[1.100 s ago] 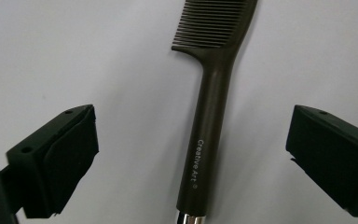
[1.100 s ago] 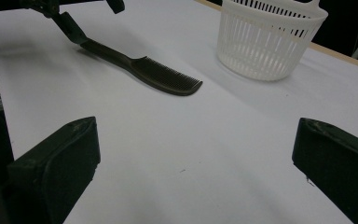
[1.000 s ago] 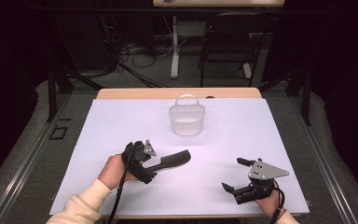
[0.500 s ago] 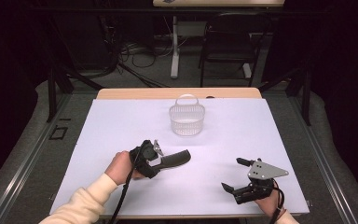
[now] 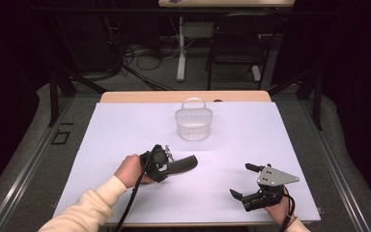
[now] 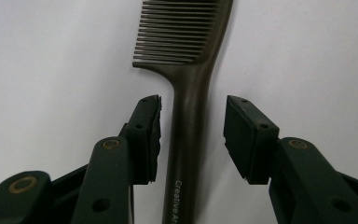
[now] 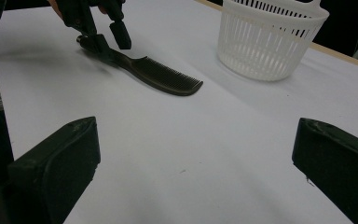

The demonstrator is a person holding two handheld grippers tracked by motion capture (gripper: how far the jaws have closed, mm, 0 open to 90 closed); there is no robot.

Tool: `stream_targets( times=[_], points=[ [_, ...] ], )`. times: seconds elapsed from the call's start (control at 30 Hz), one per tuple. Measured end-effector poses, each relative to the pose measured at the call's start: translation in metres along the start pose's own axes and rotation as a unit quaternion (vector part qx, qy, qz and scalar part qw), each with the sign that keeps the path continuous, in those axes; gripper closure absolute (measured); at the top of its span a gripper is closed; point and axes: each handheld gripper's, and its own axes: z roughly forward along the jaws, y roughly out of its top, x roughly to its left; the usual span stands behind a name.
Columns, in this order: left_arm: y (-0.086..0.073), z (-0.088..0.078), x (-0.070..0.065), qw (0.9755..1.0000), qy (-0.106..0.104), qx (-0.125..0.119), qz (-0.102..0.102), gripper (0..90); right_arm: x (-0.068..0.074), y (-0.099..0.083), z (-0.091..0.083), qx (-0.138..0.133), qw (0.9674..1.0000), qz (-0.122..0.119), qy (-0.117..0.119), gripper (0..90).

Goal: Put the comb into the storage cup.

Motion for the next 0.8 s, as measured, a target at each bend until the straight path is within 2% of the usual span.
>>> stream_targets(
  times=[0.27, 0.57, 0.8],
  points=[
    [0.004, 0.007, 0.005, 0.9997, -0.022, 0.014, -0.004, 63.2, 0.000, 0.000, 0.000, 0.000, 1.0000, -0.001, 0.000, 0.4],
    [0.006, 0.012, 0.009, 0.9991, -0.029, 0.030, -0.006, 68.3, 0.000, 0.000, 0.000, 0.000, 1.0000, 0.000, 0.001, 0.4],
    [0.006, 0.013, 0.010, 0.9990, -0.033, 0.029, -0.006, 71.3, -0.001, 0.000, 0.000, 0.002, 1.0000, 0.000, 0.000, 0.4]
  ],
)
